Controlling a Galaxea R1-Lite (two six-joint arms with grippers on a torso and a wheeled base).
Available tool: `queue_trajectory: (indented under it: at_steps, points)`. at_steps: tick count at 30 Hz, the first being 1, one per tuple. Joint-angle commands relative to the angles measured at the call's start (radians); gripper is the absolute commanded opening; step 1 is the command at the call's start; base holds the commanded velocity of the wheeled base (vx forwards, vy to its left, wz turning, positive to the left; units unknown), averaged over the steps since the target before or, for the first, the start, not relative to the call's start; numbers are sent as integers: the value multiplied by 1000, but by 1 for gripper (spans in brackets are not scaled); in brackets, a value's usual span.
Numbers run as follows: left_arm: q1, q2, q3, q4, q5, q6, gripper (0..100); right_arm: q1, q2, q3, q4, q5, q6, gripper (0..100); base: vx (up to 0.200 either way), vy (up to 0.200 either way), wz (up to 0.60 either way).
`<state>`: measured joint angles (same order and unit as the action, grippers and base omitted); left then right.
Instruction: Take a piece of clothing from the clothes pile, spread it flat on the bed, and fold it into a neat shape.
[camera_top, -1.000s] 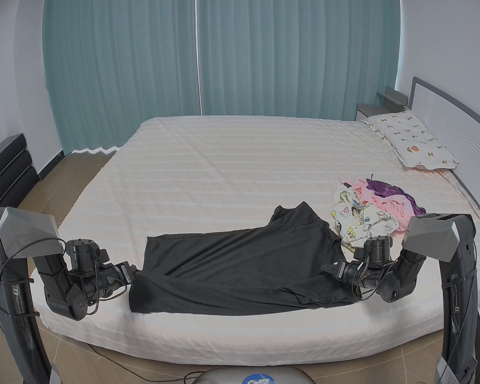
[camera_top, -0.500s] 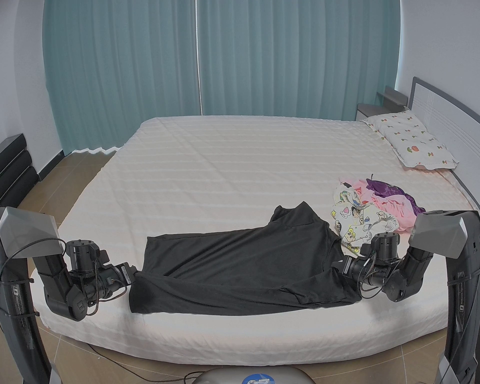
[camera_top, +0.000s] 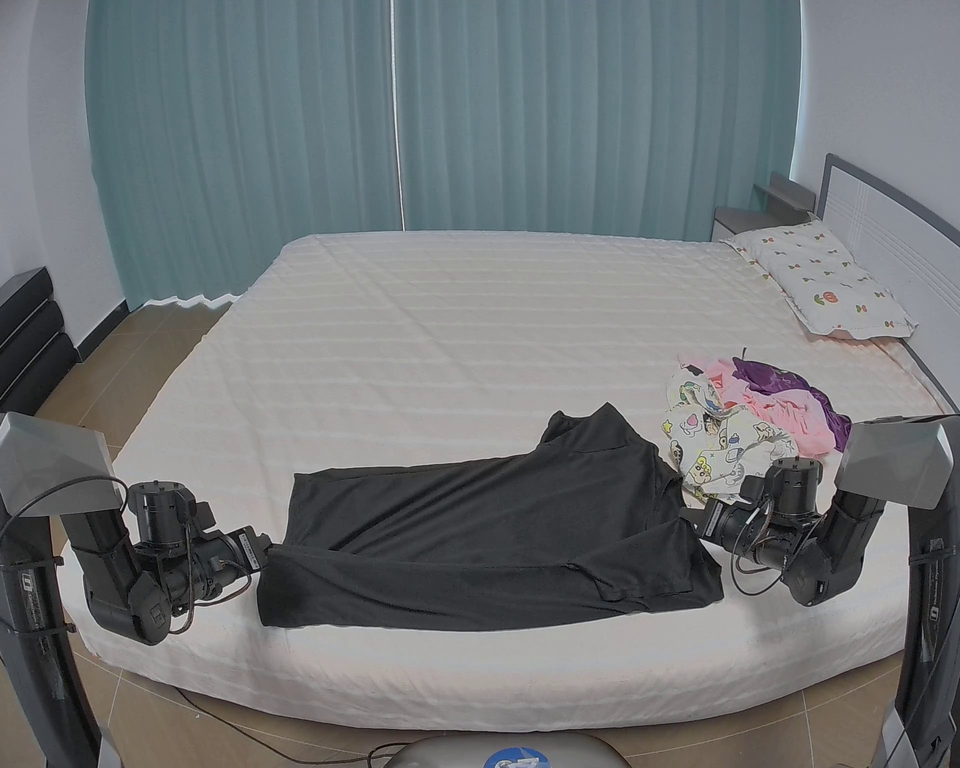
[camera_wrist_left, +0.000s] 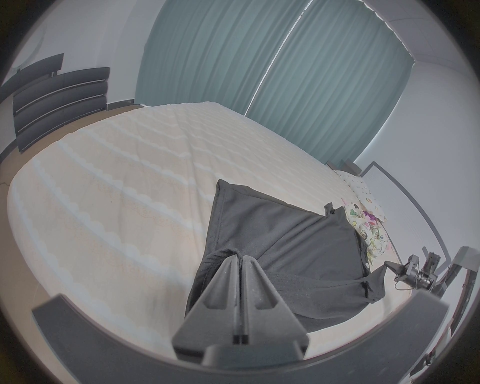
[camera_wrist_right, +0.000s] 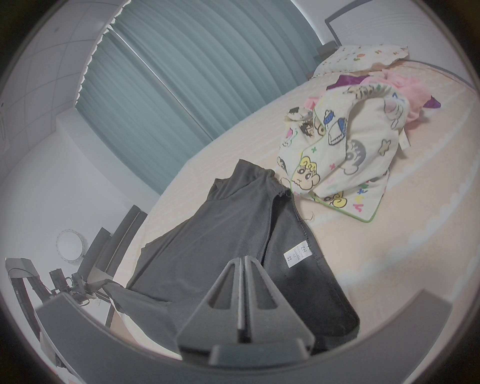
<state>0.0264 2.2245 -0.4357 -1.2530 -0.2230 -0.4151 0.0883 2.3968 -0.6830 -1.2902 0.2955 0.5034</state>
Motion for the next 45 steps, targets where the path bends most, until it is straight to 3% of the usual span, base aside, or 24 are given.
queue_trajectory:
  at_steps: [1, 9, 17, 32, 39, 45]
  points:
    - [1, -86, 42, 0, 1, -21, 0, -13, -84, 114, -67, 2, 6, 0, 0, 0, 0]
    - [0, -144, 77, 0, 8, -14, 0, -27, -194, 263, -185, 2, 15, 0, 0, 0, 0]
    - [6, -184, 196, -3, 37, -16, 0, -25, -246, 382, -278, 14, 17, 0, 0, 0, 0]
    - [-8, -276, 333, -3, 30, -2, 0, -59, -364, 523, -279, 83, 15, 0, 0, 0, 0]
    - [-10, -241, 292, -3, 37, 9, 0, -96, -332, 517, -278, 117, 6, 0, 0, 0, 0]
    - [-10, -152, 218, -2, 53, 15, 0, -82, -243, 445, -278, 143, 3, 0, 0, 0, 0]
